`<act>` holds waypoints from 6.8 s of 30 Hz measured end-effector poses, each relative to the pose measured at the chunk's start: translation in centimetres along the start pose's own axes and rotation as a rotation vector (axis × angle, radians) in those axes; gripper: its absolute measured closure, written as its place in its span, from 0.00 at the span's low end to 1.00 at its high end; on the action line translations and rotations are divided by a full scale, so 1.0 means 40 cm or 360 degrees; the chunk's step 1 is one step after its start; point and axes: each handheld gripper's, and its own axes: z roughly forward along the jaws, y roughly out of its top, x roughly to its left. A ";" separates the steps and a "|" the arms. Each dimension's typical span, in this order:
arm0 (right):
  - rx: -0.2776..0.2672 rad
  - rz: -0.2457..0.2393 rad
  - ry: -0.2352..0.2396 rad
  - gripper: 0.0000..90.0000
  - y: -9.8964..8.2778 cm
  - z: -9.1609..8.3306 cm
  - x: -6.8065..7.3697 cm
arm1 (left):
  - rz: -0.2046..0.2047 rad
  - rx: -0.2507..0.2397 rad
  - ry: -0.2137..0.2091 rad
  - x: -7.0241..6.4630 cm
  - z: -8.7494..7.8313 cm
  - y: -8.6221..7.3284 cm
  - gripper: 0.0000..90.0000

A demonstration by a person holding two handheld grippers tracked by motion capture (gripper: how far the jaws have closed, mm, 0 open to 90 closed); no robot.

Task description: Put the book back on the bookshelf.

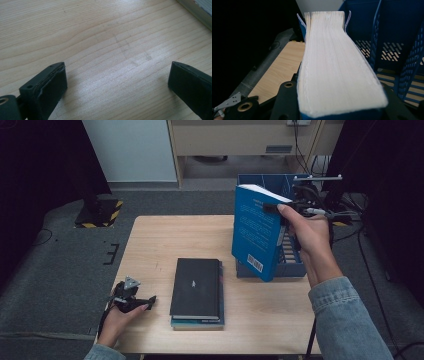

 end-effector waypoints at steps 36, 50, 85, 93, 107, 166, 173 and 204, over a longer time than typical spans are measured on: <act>-0.0006 0.0086 -0.0116 0.67 0.025 0.057 -0.069 | 0.0006 0.0004 -0.0006 -0.001 0.000 0.001 0.01; -0.0047 0.0102 -0.0181 0.67 0.036 0.078 -0.070 | 0.0005 0.0004 -0.0007 -0.002 0.001 0.002 0.01; -0.0119 0.0106 -0.0253 0.67 0.053 0.101 -0.075 | 0.0009 -0.0003 -0.0012 -0.005 0.004 0.003 0.01; -0.0101 0.0078 -0.0253 0.67 0.054 0.094 -0.081 | 0.0010 -0.0003 -0.0012 -0.006 0.005 0.004 0.01; -0.0167 0.0122 -0.0299 0.67 0.043 0.150 -0.068 | 0.0012 0.0000 -0.0014 -0.006 0.005 0.005 0.01; -0.0306 0.0059 -0.0453 0.67 -0.006 0.295 -0.043 | 0.0023 -0.0001 -0.0023 -0.008 0.008 0.008 0.01; -0.0310 0.0048 -0.0459 0.67 -0.012 0.304 -0.040 | 0.0024 -0.0002 -0.0024 -0.008 0.008 0.008 0.01; -0.0227 0.0016 -0.0445 0.66 -0.061 0.311 -0.049 | 0.0027 -0.0006 -0.0027 -0.011 0.010 0.009 0.01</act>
